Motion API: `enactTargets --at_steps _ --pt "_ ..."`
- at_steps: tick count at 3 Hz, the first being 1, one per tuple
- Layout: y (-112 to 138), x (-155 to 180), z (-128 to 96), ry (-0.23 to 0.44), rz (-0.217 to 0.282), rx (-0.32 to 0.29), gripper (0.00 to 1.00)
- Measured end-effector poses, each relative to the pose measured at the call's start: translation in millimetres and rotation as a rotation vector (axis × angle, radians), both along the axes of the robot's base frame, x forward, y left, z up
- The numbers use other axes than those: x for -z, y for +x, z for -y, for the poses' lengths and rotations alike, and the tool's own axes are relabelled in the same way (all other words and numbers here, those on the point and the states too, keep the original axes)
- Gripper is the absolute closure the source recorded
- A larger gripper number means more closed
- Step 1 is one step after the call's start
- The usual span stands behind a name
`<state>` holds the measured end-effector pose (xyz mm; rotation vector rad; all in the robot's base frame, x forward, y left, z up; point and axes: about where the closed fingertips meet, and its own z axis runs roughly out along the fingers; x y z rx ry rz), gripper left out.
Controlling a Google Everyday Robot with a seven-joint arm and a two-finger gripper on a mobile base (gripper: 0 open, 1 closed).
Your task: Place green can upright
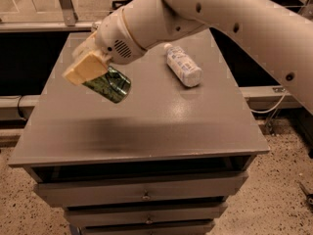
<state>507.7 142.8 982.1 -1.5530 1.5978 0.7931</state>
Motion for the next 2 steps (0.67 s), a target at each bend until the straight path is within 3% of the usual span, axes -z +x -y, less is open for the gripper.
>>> enactTargets --at_steps 1,2 --pt "-10.7 -12.2 -9.3 0.083 -0.044 -0.040 1.00" --pt "-10.7 -12.2 -9.3 0.083 -0.044 -0.040 1.00"
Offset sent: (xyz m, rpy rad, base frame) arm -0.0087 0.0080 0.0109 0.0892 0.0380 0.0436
